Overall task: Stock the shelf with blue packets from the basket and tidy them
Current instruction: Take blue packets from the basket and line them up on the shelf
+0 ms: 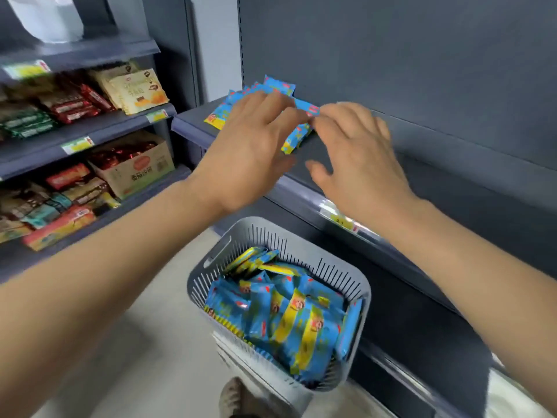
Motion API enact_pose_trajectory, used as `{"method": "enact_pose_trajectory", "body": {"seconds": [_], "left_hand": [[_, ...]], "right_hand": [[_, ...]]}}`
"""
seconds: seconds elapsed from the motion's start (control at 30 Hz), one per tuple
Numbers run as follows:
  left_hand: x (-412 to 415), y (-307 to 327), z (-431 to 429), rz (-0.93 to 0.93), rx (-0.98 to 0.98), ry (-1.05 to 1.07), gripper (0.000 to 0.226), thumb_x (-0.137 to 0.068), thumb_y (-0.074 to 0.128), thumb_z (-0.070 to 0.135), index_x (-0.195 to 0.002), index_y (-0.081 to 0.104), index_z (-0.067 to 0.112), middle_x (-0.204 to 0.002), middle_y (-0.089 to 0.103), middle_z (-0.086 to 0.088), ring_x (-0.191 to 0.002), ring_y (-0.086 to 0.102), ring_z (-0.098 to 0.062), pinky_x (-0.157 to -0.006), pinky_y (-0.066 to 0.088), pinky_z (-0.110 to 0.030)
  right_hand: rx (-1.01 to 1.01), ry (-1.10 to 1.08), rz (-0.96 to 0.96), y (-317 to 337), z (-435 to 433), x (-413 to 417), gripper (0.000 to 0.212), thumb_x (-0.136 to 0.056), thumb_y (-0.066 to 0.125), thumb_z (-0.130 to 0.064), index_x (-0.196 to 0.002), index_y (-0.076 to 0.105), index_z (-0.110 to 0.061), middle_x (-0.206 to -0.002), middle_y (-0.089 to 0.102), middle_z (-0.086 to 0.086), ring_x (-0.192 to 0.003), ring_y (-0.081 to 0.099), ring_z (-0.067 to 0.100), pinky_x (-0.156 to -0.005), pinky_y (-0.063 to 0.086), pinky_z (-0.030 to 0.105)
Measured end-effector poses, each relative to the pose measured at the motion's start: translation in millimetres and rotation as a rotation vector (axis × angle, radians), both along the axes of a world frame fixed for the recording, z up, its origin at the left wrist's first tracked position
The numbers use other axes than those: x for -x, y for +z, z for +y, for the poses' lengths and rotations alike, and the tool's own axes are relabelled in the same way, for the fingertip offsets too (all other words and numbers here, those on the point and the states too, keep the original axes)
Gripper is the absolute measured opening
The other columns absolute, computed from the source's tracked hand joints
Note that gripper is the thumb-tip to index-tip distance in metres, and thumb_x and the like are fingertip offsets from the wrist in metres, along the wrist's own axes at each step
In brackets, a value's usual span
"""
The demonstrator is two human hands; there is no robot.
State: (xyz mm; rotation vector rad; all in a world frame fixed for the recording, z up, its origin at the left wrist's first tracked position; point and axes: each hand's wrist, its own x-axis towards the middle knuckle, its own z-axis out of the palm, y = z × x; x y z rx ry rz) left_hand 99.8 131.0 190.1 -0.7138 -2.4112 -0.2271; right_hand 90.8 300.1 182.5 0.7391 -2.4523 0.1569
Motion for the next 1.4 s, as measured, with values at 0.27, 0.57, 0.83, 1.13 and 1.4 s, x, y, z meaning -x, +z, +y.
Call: {"method": "enact_pose_trajectory", "body": {"seconds": [0.27, 0.57, 0.83, 1.13, 1.4], "left_hand": [[-57, -98, -12, -0.336, 0.049, 0.151, 0.043, -0.075, 0.070, 0.017, -0.115, 0.059, 0.003, -0.112, 0.058, -0.016, -0.103, 0.052, -0.034, -0.092, 0.035, -0.039], [-50, -194, -7, -0.689, 0.098, 0.179, 0.046, -0.083, 0.063, 0.024, -0.125, 0.051, 0.014, -0.120, 0.052, -0.007, -0.115, 0.045, -0.027, -0.097, 0.023, -0.029], [-26, -225, 14, -0.767, 0.153, 0.103, 0.039, -0.088, 0.056, 0.023, -0.127, 0.048, 0.019, -0.125, 0.048, -0.002, -0.120, 0.040, -0.022, -0.105, 0.022, -0.032], [-27, -235, 8, -0.843, 0.147, 0.120, 0.039, -0.089, 0.055, 0.024, -0.128, 0.048, 0.020, -0.123, 0.050, -0.002, -0.119, 0.041, -0.023, -0.106, 0.022, -0.032], [-28, -240, 15, -0.930, 0.109, 0.168, 0.037, -0.089, 0.057, 0.021, -0.126, 0.050, 0.020, -0.124, 0.050, -0.002, -0.118, 0.042, -0.023, -0.103, 0.024, -0.033]], "right_hand": [[-0.146, 0.041, -0.295, -90, 9, -34, 0.043, -0.086, 0.057, -0.029, -0.124, 0.049, -0.012, -0.130, 0.048, 0.006, -0.123, 0.039, 0.027, -0.097, 0.029, 0.038], [-0.532, -0.054, -1.006, -199, 30, -40, 0.032, -0.085, 0.050, -0.013, -0.116, 0.052, -0.011, -0.111, 0.057, 0.012, -0.105, 0.054, 0.030, -0.079, 0.048, 0.037], [-0.500, -0.137, -1.232, -251, 41, -27, 0.065, -0.086, 0.042, 0.005, -0.145, 0.023, -0.016, -0.127, 0.051, 0.012, -0.101, 0.058, 0.028, -0.070, 0.048, 0.035], [-0.587, -0.070, -1.257, -246, 40, -20, 0.027, -0.083, 0.061, -0.010, -0.070, 0.036, -0.009, -0.069, 0.033, 0.002, -0.057, 0.031, 0.015, -0.048, 0.024, 0.026], [-0.434, -0.140, -1.286, -195, 54, -5, 0.012, -0.095, 0.046, -0.020, -0.087, 0.041, -0.012, -0.083, 0.046, 0.002, -0.069, 0.047, 0.018, -0.053, 0.035, 0.028]]}}
